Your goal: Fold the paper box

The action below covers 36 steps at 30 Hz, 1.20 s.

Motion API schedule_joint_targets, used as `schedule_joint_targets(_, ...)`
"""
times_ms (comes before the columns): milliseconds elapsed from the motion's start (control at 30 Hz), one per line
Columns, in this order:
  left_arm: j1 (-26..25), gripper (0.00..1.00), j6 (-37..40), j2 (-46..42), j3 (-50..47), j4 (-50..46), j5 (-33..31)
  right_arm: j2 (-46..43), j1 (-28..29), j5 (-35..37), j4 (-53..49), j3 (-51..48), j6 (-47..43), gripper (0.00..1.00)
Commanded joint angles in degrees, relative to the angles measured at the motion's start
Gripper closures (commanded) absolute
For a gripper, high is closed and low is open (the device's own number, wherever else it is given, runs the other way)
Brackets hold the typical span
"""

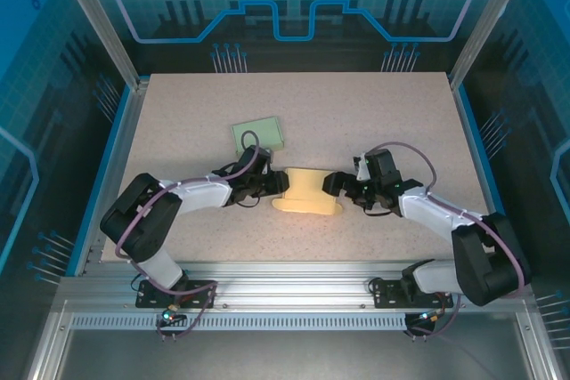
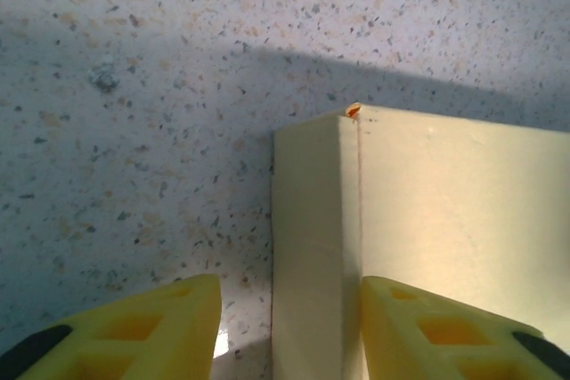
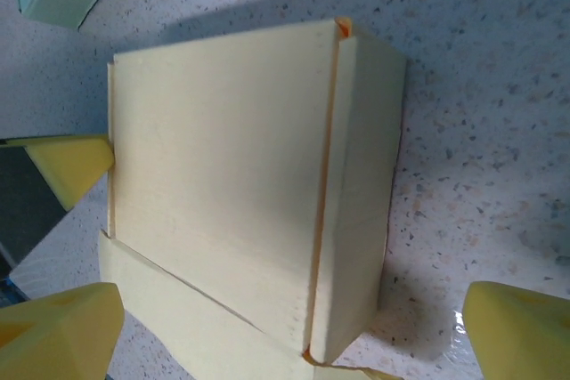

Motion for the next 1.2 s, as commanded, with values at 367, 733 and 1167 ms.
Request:
schedule_joint_targets(367, 3.6, 0.81, -7.2, 3.5, -7.6, 9.2, 5.9, 8.0, -0.6, -8.6, 14.7, -1.9, 4.5, 0.05)
schedule_joint_targets(733, 5.1, 0.84, -7.9, 4.2, -8.4, 12.3, 8.6, 10.6, 0.3, -12.5, 21.4, 0.2, 5.8, 0.16)
schedule_joint_targets(1167, 5.1, 0.80, -5.9, 1.7, -6.2, 9.8, 9.7, 9.9, 0.3, -13.0, 23.2, 1.3, 4.4, 0.54)
